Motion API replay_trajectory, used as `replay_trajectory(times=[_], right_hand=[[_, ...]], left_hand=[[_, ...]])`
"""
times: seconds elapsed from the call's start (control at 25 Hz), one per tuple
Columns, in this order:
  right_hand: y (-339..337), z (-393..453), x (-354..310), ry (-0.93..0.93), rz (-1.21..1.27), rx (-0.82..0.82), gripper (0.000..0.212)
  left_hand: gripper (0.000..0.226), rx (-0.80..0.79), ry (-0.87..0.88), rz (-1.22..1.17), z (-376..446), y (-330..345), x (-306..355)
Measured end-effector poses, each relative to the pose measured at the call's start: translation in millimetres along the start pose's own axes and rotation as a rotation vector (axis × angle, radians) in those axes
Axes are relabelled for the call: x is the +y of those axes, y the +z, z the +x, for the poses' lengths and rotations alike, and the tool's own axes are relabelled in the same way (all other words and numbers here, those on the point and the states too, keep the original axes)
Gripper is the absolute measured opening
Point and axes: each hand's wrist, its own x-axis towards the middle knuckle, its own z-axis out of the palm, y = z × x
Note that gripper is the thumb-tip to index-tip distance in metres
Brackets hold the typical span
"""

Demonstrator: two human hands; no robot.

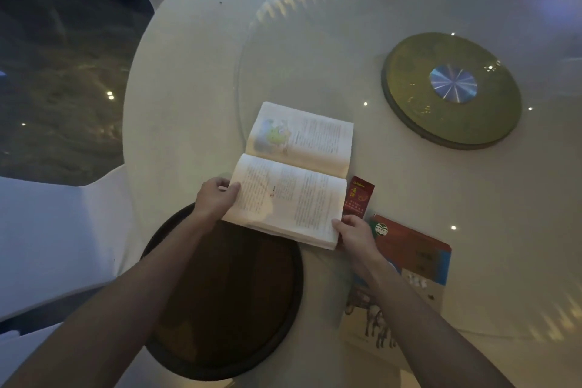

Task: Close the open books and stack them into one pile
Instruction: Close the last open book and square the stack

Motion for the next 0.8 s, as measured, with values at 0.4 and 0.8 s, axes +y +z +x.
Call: replay_trajectory(times=[0.4,0.8], right_hand=[[-34,-34,-22,-0.204,0.155,0.017,0.018],[-21,41,-100,-0.179,0.294,-0.105,0.044]], left_hand=[[0.024,-0.091,-0.127,-0.36,-39,-26,7],[0.047,-0.196,-0.259,-0.825,6,-8,46]])
